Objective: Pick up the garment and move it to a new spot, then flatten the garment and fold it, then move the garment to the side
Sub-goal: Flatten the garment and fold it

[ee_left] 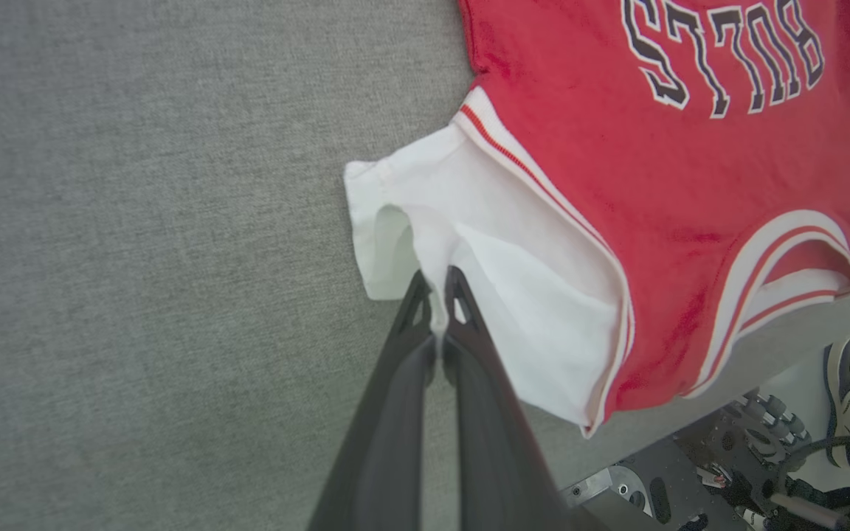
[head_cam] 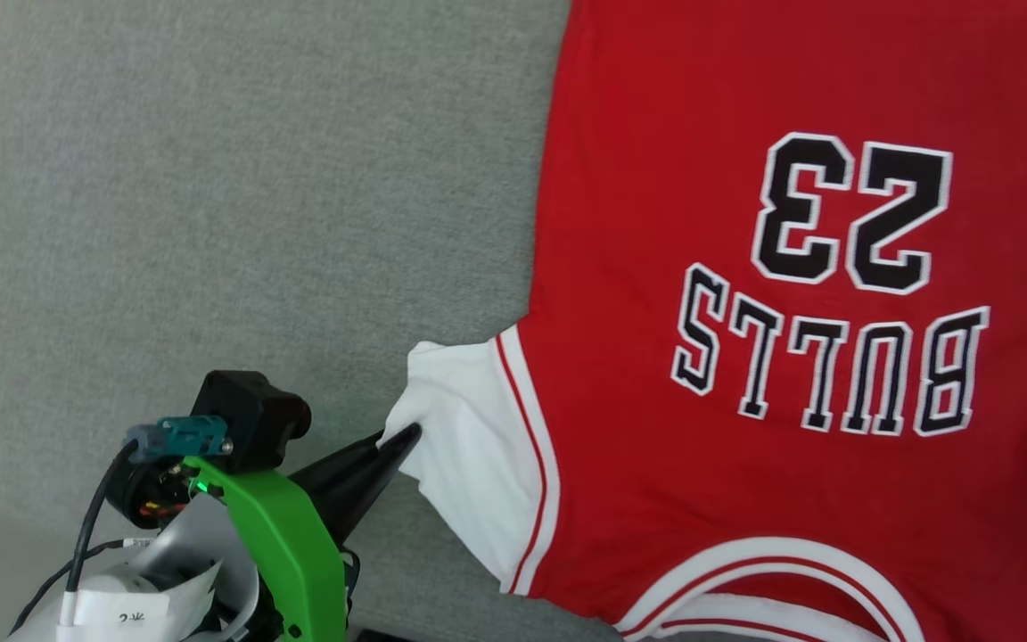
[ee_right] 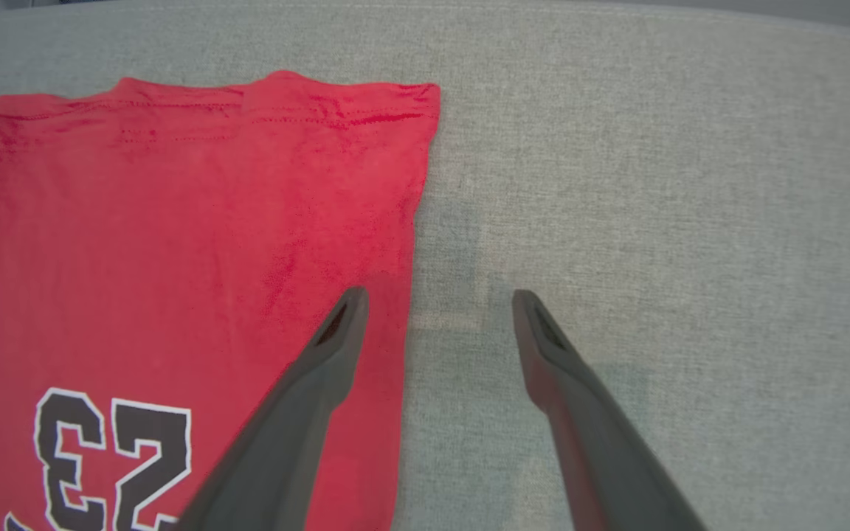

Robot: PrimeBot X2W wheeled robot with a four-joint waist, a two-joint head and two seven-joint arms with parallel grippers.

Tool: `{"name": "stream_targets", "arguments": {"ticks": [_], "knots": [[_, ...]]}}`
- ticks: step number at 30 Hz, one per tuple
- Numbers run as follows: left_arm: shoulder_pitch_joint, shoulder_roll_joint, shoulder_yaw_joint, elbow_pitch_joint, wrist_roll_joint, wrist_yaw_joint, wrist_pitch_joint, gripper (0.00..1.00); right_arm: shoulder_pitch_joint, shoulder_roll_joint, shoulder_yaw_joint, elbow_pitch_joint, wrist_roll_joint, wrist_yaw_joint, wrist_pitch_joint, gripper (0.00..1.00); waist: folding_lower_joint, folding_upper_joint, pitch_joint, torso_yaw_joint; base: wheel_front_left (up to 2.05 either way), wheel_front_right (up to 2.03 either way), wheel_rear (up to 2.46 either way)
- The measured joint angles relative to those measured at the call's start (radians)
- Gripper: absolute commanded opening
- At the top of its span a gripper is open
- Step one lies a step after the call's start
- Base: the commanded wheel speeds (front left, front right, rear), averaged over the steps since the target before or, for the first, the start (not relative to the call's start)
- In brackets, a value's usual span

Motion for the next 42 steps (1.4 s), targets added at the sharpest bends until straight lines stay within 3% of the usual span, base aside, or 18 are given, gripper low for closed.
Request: {"name": "stream_targets", "arguments": {"ticks": [16, 17, 19, 33, 42], "knots": [[-0.052, -0.060, -0.029, 0.077, 0.016, -0.054, -0.044, 0.00, -0.128, -0.055, 0.063, 0.155, -0.086, 0.000, -0.025, 1.00, 0.0000, 0.0000, 0.127, 0.135, 0.00, 0.00, 0.00], [-0.054, -0.061, -0.030, 0.081, 0.016, -0.054, -0.049, 0.00, -0.128, -0.054, 0.065, 0.156, -0.086, 0.000, -0.017, 0.47, 0.0000, 0.0000, 0.129, 0.139, 0.00, 0.00, 0.00], [-0.056, -0.062, -0.030, 0.086, 0.016, -0.058, -0.050, 0.00, -0.128, -0.054, 0.073, 0.155, -0.086, 0.000, -0.007, 0.00, 0.0000, 0.0000, 0.129, 0.142, 0.00, 0.00, 0.00], [-0.059, -0.056, -0.019, 0.108, 0.030, -0.046, -0.060, 0.00, 0.018, -0.037, 0.065, 0.175, -0.065, 0.000, -0.088, 0.00, -0.0002, 0.0001, 0.039, 0.116, 0.00, 0.00, 0.00], [-0.029, -0.022, -0.026, 0.151, 0.042, 0.000, -0.039, 0.00, 0.293, -0.023, 0.043, 0.181, -0.002, 0.000, -0.177, 0.00, -0.0002, 0.0001, -0.117, 0.058, 0.00, 0.00, 0.00]]}}
